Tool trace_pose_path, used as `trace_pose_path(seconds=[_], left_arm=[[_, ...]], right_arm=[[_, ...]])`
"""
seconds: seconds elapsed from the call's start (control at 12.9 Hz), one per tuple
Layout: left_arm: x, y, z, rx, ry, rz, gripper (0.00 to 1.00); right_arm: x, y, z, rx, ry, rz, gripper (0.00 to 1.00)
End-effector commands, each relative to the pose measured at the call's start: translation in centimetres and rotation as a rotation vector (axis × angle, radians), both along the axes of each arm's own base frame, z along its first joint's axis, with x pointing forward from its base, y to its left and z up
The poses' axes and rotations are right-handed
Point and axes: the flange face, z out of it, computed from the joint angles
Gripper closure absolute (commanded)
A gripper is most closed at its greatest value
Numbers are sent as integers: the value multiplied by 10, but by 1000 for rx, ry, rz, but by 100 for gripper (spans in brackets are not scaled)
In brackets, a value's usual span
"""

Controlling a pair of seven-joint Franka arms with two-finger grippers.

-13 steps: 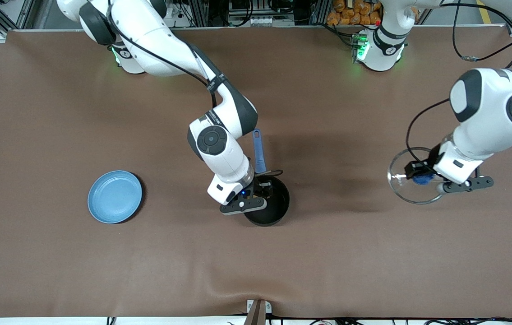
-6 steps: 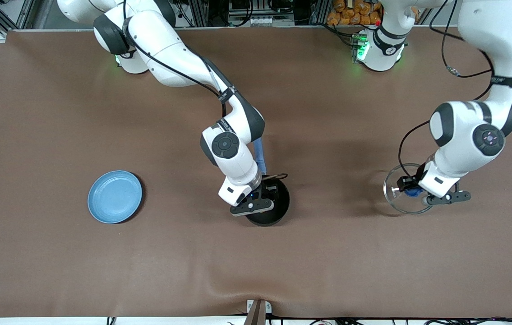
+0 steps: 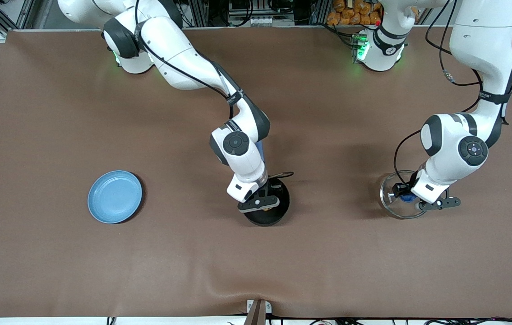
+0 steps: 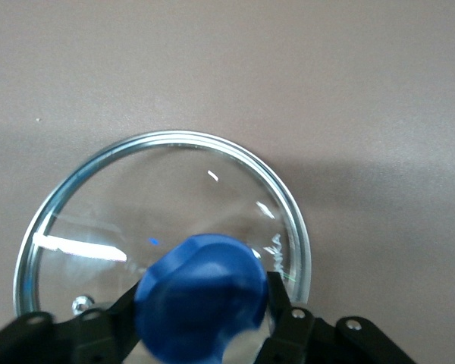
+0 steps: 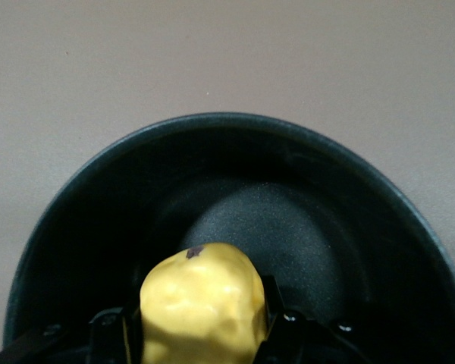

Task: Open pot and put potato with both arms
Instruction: 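Carry the potato over the pot while the left gripper lowers the lid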

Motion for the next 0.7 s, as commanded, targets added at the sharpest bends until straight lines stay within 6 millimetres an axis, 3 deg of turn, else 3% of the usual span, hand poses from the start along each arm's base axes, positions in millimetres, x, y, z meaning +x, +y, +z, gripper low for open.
trace_pose_path(seconds=[0.0, 0.16, 0.23, 0.47, 0.54, 0.62], left_arm=[[6, 0, 7, -11, -25, -19, 35], [6, -1, 7, -11, -25, -20, 27], [6, -1, 8, -12, -26, -20, 27], [7, -3, 21, -14, -43, -24, 26], [8, -4, 43, -17, -61, -22, 14], [7, -7, 69, -23, -73, -16, 9]], right_arm=[[4, 6, 3, 0, -27, -16, 80], [6, 3, 6, 1, -31, -18, 47], [10, 0, 12, 6, -34, -24, 39], [15, -3, 30, 18, -45, -27, 25], [15, -3, 31, 20, -46, -29, 24], [14, -2, 30, 18, -44, -28, 23]])
